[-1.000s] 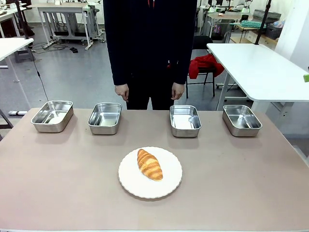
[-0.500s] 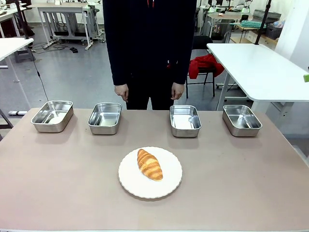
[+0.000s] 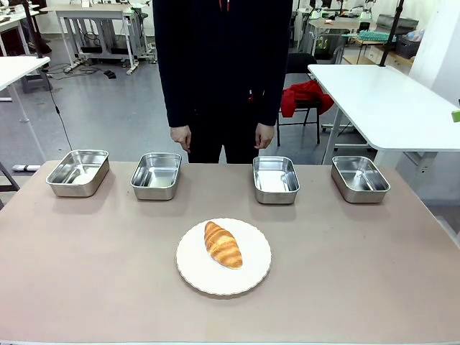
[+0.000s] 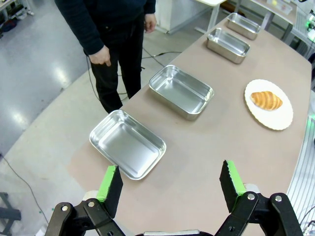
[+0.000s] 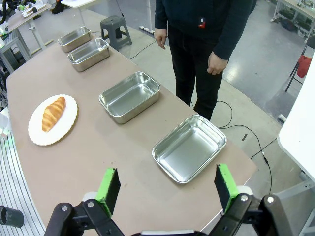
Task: Place the bread in the container.
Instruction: Place the Butter Roll into the Airtight Container indicated by the human.
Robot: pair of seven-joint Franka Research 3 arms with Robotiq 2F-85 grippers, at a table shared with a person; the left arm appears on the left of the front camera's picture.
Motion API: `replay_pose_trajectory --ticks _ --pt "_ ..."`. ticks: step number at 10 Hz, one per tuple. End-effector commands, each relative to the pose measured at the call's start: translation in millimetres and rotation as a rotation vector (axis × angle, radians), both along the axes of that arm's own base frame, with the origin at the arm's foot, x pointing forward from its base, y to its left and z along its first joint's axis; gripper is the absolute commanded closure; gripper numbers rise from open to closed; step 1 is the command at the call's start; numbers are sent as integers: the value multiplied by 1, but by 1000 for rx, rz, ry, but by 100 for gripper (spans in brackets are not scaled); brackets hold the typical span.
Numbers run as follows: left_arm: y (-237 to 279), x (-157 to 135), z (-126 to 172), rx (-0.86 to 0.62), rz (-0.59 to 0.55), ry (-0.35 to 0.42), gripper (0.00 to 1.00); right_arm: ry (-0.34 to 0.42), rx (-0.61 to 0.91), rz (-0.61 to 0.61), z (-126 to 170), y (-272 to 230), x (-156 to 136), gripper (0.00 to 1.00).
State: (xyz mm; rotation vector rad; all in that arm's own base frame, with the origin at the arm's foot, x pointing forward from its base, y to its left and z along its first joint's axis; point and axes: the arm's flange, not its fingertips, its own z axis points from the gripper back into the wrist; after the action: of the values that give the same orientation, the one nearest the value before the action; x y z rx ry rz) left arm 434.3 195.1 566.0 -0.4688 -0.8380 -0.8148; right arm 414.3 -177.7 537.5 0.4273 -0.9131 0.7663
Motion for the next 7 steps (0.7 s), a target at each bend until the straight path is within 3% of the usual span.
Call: replay_pose_trajectory --ticks 1,7 --pt "0 0 0 -8 -8 -20 0 -4 2 0 1 1 0 0" --pt "0 0 0 -8 -8 -20 0 -4 2 0 1 1 0 0"
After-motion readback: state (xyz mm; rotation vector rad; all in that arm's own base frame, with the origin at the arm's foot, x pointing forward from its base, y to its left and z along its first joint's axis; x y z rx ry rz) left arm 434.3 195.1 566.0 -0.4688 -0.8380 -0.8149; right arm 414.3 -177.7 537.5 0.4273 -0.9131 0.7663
